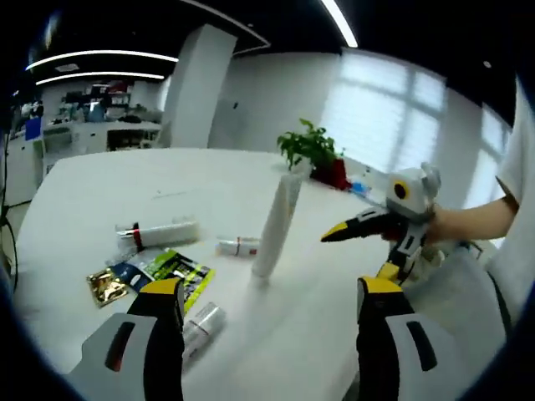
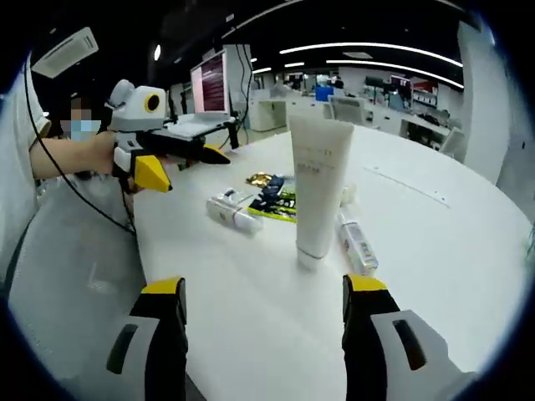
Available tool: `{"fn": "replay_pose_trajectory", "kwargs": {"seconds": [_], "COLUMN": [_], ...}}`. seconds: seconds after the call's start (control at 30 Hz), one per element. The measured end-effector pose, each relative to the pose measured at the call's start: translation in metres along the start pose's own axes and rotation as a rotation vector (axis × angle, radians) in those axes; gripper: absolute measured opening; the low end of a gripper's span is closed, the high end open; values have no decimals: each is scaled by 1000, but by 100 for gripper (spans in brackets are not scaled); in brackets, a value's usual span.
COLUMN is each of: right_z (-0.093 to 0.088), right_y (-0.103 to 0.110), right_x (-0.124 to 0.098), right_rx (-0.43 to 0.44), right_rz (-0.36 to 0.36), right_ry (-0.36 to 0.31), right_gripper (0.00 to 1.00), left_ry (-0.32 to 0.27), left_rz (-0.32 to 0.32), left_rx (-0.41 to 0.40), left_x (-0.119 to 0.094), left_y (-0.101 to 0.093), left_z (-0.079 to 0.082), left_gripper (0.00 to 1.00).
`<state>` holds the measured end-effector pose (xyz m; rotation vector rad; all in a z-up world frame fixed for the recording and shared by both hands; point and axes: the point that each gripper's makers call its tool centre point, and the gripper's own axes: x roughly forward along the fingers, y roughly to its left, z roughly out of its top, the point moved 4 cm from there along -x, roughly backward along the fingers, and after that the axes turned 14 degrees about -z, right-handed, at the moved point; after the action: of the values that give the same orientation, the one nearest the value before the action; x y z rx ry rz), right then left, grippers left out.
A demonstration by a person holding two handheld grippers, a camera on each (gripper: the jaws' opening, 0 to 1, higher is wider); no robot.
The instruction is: Arrange the skincare products in the storage area until every visible bottle or jar stands upright without overlapping.
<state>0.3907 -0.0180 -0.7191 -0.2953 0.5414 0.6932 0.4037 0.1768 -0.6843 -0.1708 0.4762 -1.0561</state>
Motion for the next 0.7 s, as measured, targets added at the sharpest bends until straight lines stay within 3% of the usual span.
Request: {"fn": "replay_pose_trajectory", "kwargs": {"seconds": [0.17, 0.3, 0.5, 0.7], "right_z": [1, -1, -8, -11], "right_y": [9, 17, 27, 30], "right_x": [-9, -15, -24, -33], "right_rx": [3, 17, 72, 100], "right_rz": [-9, -15, -22, -31], "right_ry": [-7, -2, 8, 27], "right_gripper": [84, 89, 94, 99], "left_ry": [6, -6, -33, -43], "left_rz": [78, 122, 158, 178], "left_rx": [-44, -61, -79, -70], "left_x": [-23, -43, -71, -87], "left_y": [-10, -15, -28, -42], "left_z": [-10, -18, -26, -31], "left_gripper": [94, 99, 99, 99]}}
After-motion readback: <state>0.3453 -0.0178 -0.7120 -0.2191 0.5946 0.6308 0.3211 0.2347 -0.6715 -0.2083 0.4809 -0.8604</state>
